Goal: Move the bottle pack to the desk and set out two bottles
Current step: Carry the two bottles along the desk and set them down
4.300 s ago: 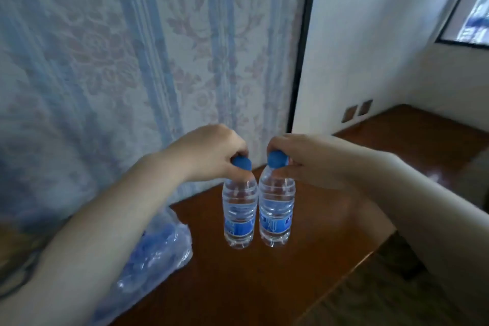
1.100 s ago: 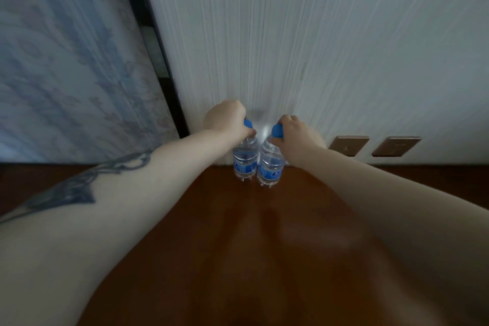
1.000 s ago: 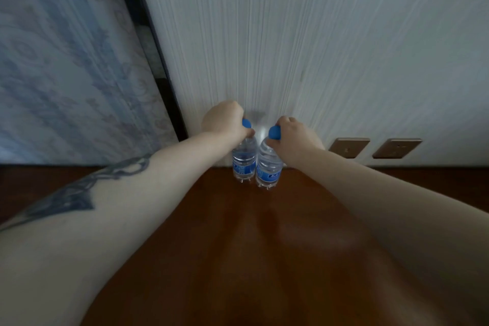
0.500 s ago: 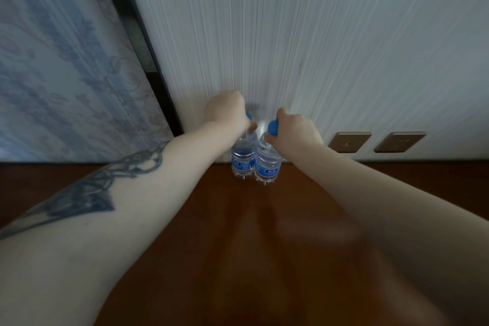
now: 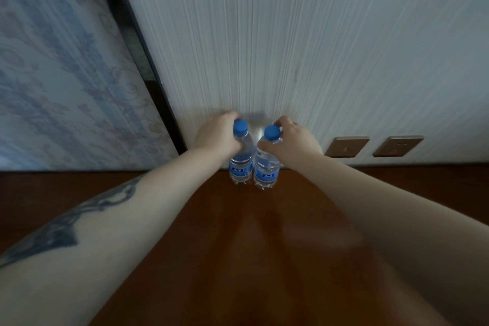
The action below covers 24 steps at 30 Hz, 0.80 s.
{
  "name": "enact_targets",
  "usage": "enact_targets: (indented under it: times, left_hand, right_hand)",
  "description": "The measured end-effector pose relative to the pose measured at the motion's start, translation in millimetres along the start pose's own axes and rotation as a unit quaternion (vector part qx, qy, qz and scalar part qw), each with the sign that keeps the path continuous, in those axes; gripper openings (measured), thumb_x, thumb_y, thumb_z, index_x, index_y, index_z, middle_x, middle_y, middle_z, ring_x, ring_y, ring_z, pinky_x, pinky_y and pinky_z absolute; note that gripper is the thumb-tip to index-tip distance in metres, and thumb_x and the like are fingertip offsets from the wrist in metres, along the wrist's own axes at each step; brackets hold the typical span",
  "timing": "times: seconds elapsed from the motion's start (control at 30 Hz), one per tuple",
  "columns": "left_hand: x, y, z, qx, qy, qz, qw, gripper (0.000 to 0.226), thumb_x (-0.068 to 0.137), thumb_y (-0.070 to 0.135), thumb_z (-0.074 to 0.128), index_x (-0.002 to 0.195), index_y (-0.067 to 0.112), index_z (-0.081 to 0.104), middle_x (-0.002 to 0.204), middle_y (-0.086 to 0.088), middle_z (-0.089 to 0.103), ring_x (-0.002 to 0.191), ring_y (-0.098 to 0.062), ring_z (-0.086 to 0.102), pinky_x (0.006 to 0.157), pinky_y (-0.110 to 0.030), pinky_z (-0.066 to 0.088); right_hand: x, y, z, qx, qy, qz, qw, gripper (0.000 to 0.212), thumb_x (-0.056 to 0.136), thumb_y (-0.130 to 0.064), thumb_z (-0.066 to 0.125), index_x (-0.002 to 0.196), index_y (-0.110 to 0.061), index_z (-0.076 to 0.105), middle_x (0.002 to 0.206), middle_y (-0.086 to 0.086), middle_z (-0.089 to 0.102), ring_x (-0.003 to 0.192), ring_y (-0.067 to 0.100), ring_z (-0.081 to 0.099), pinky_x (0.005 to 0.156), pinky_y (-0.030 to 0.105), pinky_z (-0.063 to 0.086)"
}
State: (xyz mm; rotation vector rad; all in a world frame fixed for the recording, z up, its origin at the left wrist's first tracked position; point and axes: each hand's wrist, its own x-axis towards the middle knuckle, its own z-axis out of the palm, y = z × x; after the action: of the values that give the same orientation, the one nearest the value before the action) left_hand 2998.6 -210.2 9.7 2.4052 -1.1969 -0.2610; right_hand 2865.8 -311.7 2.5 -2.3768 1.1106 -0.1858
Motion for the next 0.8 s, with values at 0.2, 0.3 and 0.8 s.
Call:
enact_targets:
  times: [0.2,0.3,0.8]
  left_hand:
    - [-1,-1,9,-0.015,0.033,0.000,0.999,0.041,0.073,0.018,0.081,0.111,0.019,0.064,0.102,-0.001,0.071,0.093,-0.025,0.065,0.066,-0.030,0.042]
    - [-4,0,12,0.000,0.056,0.001,0.998,0.037,0.073,0.023,0.082,0.106,0.018,0.065,0.096,-0.001,0.071,0.086,-0.024,0.065,0.064,-0.031,0.043]
    - [-1,2,9,0.014,0.038,-0.005,0.999,0.027,0.074,0.008,0.077,0.098,0.016,0.067,0.090,-0.004,0.071,0.083,-0.025,0.065,0.065,-0.034,0.049]
  right_hand:
    - [-3,-5,10,-0.030,0.029,0.001,0.999,0.049,0.081,-0.039,0.073,0.116,-0.013,0.050,0.101,0.008,0.065,0.078,0.022,0.053,0.063,0.033,0.042]
    - [-6,-4,12,-0.035,0.039,-0.001,0.999,0.051,0.082,-0.041,0.072,0.118,-0.013,0.050,0.103,0.008,0.066,0.082,0.023,0.057,0.066,0.034,0.044]
    - [6,6,13,0.055,-0.012,0.005,0.998,0.046,0.085,-0.029,0.070,0.124,-0.025,0.046,0.101,0.009,0.065,0.075,0.025,0.059,0.054,0.028,0.041]
